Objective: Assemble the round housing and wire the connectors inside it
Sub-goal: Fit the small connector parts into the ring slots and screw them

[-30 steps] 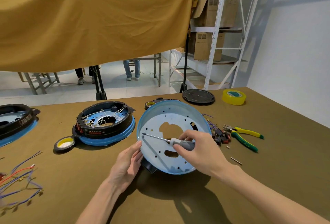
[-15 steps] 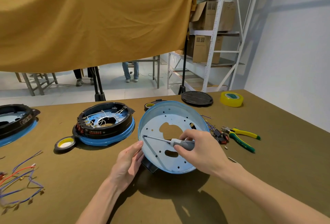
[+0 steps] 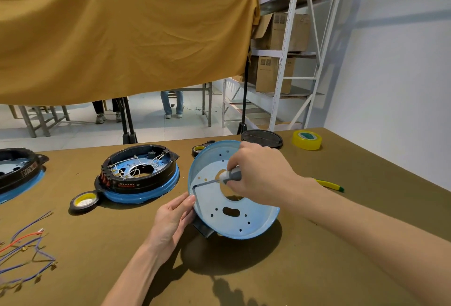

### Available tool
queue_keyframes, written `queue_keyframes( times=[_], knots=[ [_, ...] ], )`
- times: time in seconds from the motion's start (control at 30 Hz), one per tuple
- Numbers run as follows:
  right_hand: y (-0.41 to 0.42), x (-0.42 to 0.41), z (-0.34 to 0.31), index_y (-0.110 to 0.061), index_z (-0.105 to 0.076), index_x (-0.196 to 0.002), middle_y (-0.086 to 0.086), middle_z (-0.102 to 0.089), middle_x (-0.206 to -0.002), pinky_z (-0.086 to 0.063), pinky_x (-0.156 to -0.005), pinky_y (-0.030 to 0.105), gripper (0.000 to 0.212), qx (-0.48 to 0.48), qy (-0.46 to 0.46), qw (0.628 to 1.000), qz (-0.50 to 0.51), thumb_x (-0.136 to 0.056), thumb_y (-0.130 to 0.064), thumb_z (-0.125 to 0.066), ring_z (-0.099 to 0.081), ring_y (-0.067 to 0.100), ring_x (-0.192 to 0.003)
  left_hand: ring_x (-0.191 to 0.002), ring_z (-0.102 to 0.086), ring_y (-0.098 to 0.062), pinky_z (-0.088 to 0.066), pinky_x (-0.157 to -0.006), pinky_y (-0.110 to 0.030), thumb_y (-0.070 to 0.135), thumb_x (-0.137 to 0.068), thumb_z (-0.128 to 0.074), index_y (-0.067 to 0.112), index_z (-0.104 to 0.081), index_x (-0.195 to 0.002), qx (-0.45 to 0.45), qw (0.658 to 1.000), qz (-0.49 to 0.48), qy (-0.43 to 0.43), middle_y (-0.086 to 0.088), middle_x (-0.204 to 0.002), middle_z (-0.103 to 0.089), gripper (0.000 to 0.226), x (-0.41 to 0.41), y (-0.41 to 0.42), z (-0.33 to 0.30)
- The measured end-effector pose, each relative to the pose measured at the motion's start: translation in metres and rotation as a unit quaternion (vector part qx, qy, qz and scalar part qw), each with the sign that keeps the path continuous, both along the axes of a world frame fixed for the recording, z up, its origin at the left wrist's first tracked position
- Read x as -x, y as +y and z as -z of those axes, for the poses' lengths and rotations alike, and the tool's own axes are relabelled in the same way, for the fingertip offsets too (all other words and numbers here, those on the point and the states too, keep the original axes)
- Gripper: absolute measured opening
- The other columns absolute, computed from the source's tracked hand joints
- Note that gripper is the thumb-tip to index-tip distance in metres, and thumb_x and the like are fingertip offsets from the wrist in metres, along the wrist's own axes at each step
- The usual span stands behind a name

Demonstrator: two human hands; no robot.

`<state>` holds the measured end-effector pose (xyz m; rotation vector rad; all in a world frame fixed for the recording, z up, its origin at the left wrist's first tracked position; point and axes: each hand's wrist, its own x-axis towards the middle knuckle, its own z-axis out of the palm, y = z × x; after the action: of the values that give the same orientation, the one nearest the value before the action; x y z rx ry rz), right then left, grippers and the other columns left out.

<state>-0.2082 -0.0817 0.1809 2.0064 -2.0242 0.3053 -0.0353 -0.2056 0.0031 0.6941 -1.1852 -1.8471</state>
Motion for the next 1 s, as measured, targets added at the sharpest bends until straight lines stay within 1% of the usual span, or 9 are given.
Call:
queue_keyframes(
  times=[0.17,0.23,0.33,0.43,0.53,0.7,0.87,0.93,1.0],
  knots=[
    [0.003,-0.028,-0.020,-0.017,-0.069,-0.103,0.004,-0.049,-0.100,-0.031,-0.053,0.031,0.016,-0.040,0.110,0.993,-0.012,-0.093,-0.029,-0.067,-0.045,0.020,-0.058,-0.114,-0.070,-0.016,-0.060,-0.082,-0.022,0.022,-0.083,-0.077,0.011,-0.064,-0.129,0.003,1.000,-0.012,0.001,-0.005,-0.122,-0.075,0.049,0.000,0.007,-0.005],
    [0.007,-0.036,-0.022,-0.015,-0.064,-0.098,0.005,-0.043,-0.098,-0.027,-0.050,0.031,0.012,-0.078,0.126,0.988,-0.031,-0.089,-0.022,-0.068,-0.047,0.021,-0.059,-0.115,-0.070,-0.016,-0.059,-0.082,-0.021,0.024,-0.083,-0.078,0.010,-0.063,-0.131,-0.002,1.000,-0.017,0.000,-0.005,-0.122,-0.075,0.053,0.000,0.008,-0.005],
    [0.009,-0.041,-0.024,-0.014,-0.060,-0.115,0.006,-0.048,-0.105,-0.042,-0.053,0.033,0.030,-0.104,0.097,0.988,-0.064,-0.088,-0.020,-0.071,-0.056,0.024,-0.074,-0.115,-0.070,-0.015,-0.059,-0.081,-0.021,0.025,-0.080,-0.080,0.010,-0.061,-0.131,-0.016,1.000,-0.026,0.001,-0.003,-0.120,-0.075,0.056,0.000,0.009,-0.004],
    [0.007,-0.046,-0.025,-0.014,-0.061,-0.112,0.005,-0.062,-0.096,-0.054,-0.067,0.038,0.022,-0.045,0.073,0.994,-0.072,-0.100,-0.033,-0.059,-0.060,0.024,-0.080,-0.107,-0.072,-0.012,-0.059,-0.075,-0.019,0.028,-0.074,-0.084,0.012,-0.063,-0.125,-0.024,0.999,-0.029,0.004,-0.002,-0.115,-0.077,0.057,0.000,0.010,-0.004],
    [0.001,-0.048,-0.024,-0.014,-0.064,-0.105,0.003,-0.062,-0.082,-0.052,-0.064,0.036,0.036,-0.013,0.044,0.998,-0.041,-0.105,-0.046,-0.047,-0.060,0.023,-0.076,-0.104,-0.073,-0.010,-0.059,-0.074,-0.020,0.034,-0.064,-0.088,0.017,-0.063,-0.120,-0.028,0.999,-0.039,0.007,0.000,-0.112,-0.078,0.064,0.001,0.011,-0.004],
    [-0.002,-0.045,-0.025,-0.020,-0.047,-0.117,0.005,-0.056,-0.109,-0.058,-0.077,0.045,0.041,-0.129,-0.074,0.988,-0.031,-0.089,-0.031,-0.075,-0.056,0.024,-0.093,-0.111,-0.070,-0.014,-0.058,-0.078,-0.019,0.039,-0.068,-0.086,0.017,-0.065,-0.124,-0.028,0.998,-0.050,-0.004,0.002,-0.114,-0.077,0.064,0.002,0.010,-0.002],
    [-0.007,-0.046,-0.021,-0.017,-0.058,-0.107,0.004,-0.062,-0.089,-0.057,-0.073,0.043,0.025,-0.017,0.031,0.999,0.010,-0.102,-0.041,-0.057,-0.060,0.026,-0.081,-0.094,-0.074,-0.003,-0.058,-0.069,-0.016,0.041,-0.062,-0.088,0.018,-0.067,-0.120,-0.047,0.997,-0.060,-0.008,0.006,-0.105,-0.079,0.066,0.002,0.010,-0.002],
    [-0.008,-0.044,-0.021,-0.016,-0.059,-0.108,0.004,-0.062,-0.091,-0.057,-0.075,0.043,0.029,-0.015,0.008,1.000,0.021,-0.105,-0.044,-0.051,-0.061,0.025,-0.082,-0.092,-0.075,-0.006,-0.058,-0.068,-0.017,0.042,-0.057,-0.090,0.018,-0.068,-0.117,-0.057,0.996,-0.070,-0.007,0.006,-0.102,-0.079,0.068,0.003,0.009,-0.002],
    [-0.007,-0.041,-0.024,-0.018,-0.053,-0.114,0.004,-0.054,-0.100,-0.058,-0.075,0.041,0.029,-0.058,-0.038,0.997,0.021,-0.100,-0.044,-0.058,-0.060,0.023,-0.083,-0.093,-0.073,-0.010,-0.060,-0.070,-0.020,0.041,-0.055,-0.091,0.018,-0.070,-0.112,-0.067,0.995,-0.072,-0.010,0.007,-0.097,-0.080,0.065,0.005,0.010,-0.001]
  ],
)
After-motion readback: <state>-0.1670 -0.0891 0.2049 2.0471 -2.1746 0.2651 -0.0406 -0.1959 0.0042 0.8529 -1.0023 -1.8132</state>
